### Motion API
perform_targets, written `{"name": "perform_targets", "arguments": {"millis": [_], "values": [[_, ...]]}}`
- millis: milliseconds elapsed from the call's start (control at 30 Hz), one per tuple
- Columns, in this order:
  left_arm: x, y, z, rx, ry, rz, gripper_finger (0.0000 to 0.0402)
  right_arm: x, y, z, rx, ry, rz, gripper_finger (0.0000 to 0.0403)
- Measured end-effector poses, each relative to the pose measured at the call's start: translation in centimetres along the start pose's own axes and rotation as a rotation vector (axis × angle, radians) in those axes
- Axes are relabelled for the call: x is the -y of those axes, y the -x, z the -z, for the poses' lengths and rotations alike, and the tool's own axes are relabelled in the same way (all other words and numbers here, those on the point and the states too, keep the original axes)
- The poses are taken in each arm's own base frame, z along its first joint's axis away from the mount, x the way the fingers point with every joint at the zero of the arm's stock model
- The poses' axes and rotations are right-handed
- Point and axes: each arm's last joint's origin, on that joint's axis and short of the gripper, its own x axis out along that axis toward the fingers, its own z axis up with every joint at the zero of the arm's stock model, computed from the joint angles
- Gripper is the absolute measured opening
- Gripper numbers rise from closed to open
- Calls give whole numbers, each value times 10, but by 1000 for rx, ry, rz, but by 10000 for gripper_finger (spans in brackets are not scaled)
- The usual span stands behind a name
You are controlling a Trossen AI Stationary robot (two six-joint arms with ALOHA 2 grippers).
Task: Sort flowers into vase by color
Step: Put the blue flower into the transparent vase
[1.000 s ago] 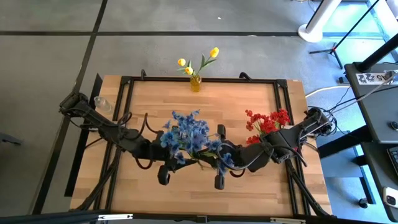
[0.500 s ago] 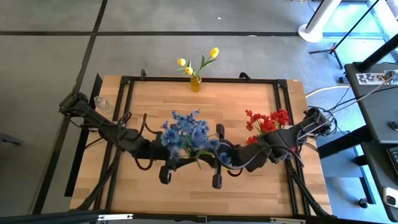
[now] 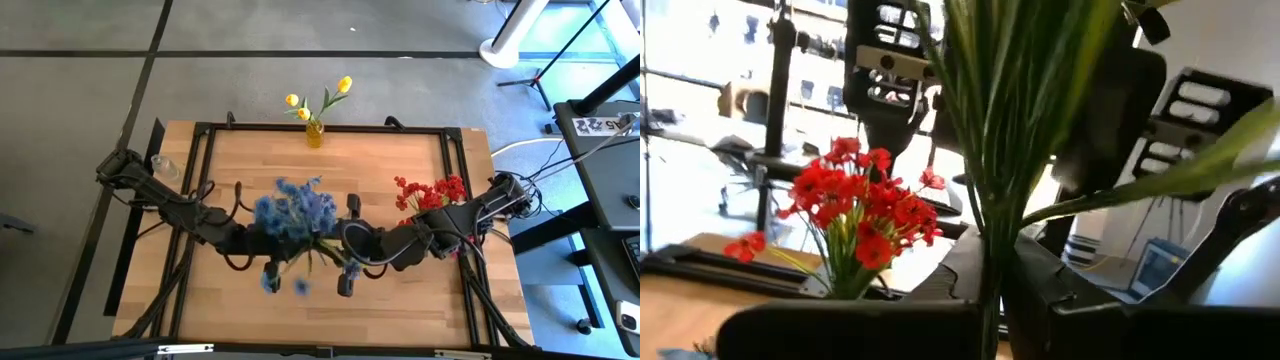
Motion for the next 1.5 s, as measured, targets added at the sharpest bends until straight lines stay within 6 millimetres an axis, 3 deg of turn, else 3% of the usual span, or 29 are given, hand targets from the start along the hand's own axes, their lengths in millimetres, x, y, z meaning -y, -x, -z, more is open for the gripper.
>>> {"name": "perform_targets", "arguments": {"millis": [200,367,500,633,733,967,1133,1300,1500], "values": [[5,12,-10,32,-87,-82,9,0,3,-8,56,-36,-17,170],[15,41,-33,79,-158,-166,6,-4,36,-25,118,-71,-30,246],[19,62,-42,56,-187,-238,6,-13,58,-30,148,-68,26,282],[18,72,-39,19,-142,-359,5,-24,73,-29,154,-60,97,293],[18,67,-23,-11,-109,-363,5,-32,81,-26,151,-57,121,293],[-1,47,38,-32,-64,-427,5,-33,84,-25,152,-83,175,294],[-4,33,83,-116,-168,-455,5,-33,84,-25,153,-111,173,294],[-5,26,108,-125,-231,-572,6,-36,86,-24,153,-157,163,294],[-24,14,107,-119,-261,-648,7,-36,87,-24,158,-164,182,294]]}}
